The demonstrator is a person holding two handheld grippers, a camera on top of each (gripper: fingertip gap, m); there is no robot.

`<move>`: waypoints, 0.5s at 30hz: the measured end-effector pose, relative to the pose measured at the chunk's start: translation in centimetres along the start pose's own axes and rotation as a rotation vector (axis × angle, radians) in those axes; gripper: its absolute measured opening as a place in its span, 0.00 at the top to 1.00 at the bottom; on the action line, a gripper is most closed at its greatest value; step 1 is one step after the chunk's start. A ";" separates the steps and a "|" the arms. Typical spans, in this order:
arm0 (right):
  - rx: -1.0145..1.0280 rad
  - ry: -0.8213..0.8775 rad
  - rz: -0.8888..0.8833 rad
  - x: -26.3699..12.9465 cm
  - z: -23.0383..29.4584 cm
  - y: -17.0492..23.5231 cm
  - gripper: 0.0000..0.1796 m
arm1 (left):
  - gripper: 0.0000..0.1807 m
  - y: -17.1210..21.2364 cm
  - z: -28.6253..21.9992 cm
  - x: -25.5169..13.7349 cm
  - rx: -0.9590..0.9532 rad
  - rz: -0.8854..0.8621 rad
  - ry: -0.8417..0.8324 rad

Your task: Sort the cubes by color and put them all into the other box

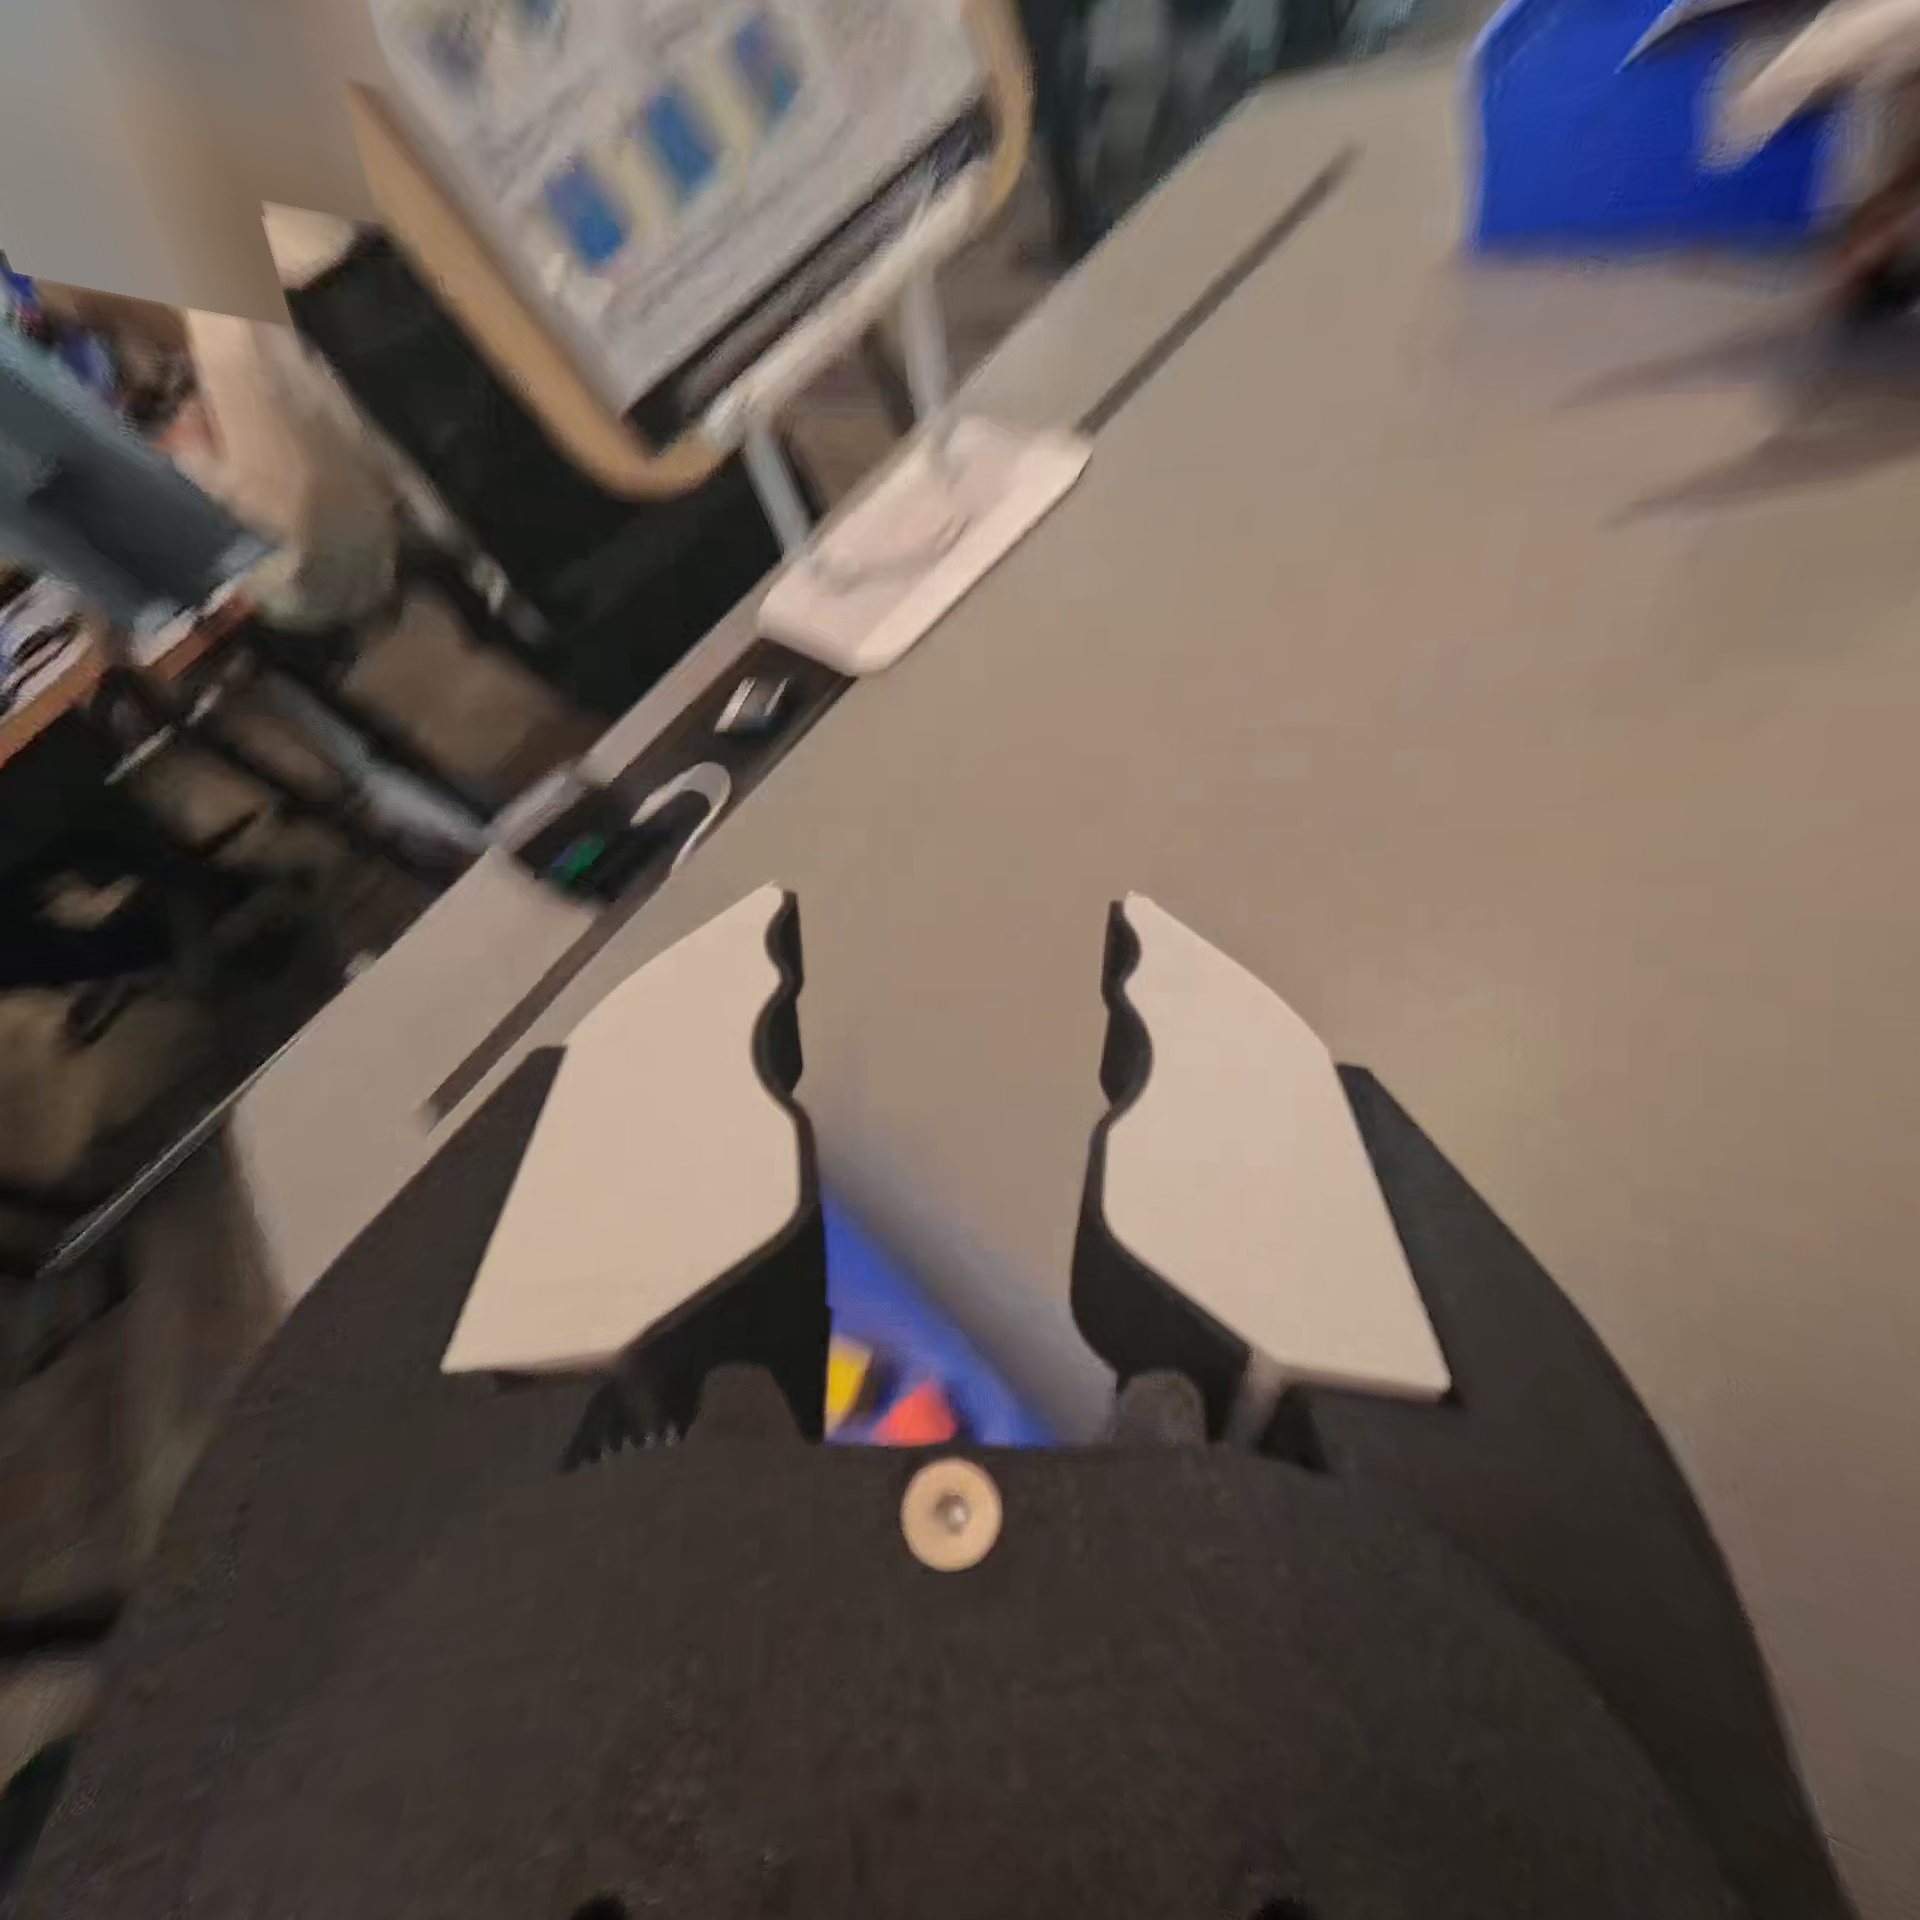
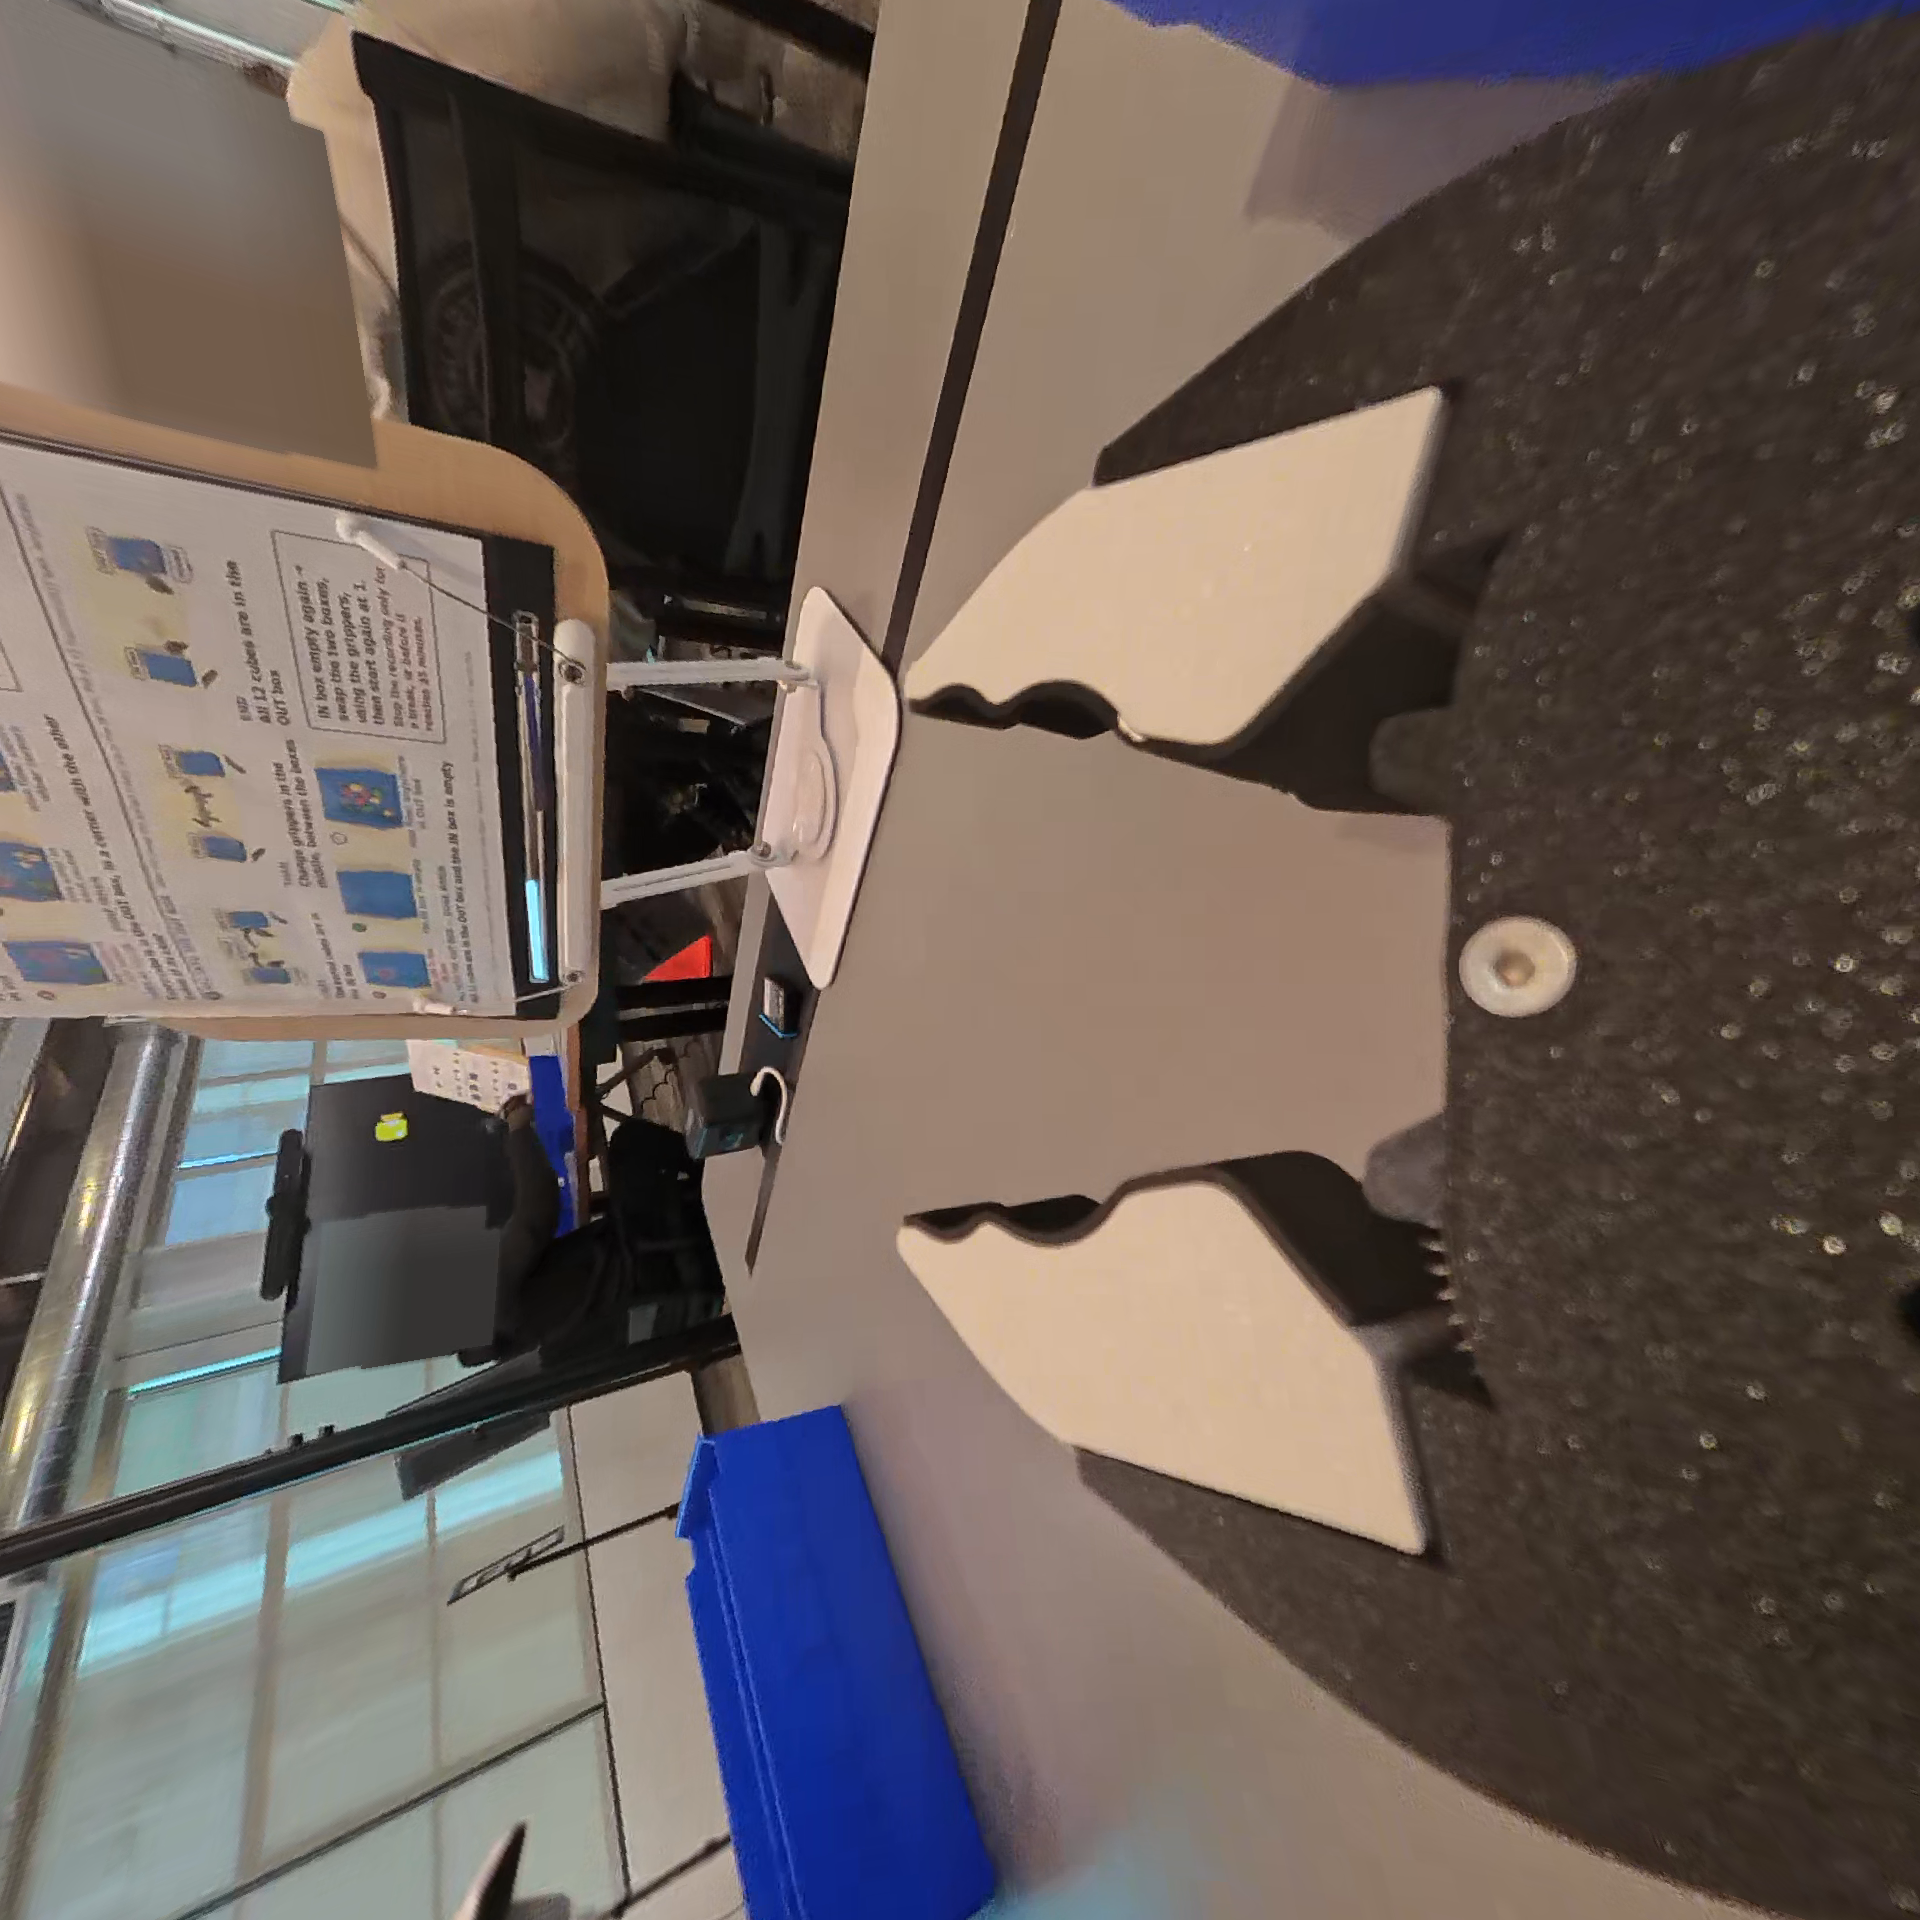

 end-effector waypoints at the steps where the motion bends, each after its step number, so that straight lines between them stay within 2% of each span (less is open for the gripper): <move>1: 0.008 -0.014 0.002 0.1 0.1 0.1 0.52 | 0.69 1.6 2.4 -1.2 0.016 0.095 -0.033; 3: 0.018 -0.040 0.007 0.5 0.5 0.4 0.52 | 0.68 5.2 6.5 -2.5 0.005 0.248 -0.047; 6: -0.002 -0.075 0.043 1.0 1.2 1.1 0.52 | 0.69 10.6 9.4 -1.9 -0.061 0.390 0.049; 10: -0.047 -0.101 0.081 1.3 1.8 1.9 0.52 | 0.72 16.7 11.3 0.0 -0.077 0.563 0.123; 15: -0.039 -0.111 0.103 1.4 1.7 2.4 0.52 | 0.74 21.2 12.5 1.3 -0.107 0.717 0.137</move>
Point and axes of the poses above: each gripper's, where its closed fingertips meet, x out along the fingers, y out of its underside, z = x × y across the jaws, the point moved 3 cm from there along -x, back along the fingers, and after that the axes turned 3 degrees about y, right-handed, at the moved point
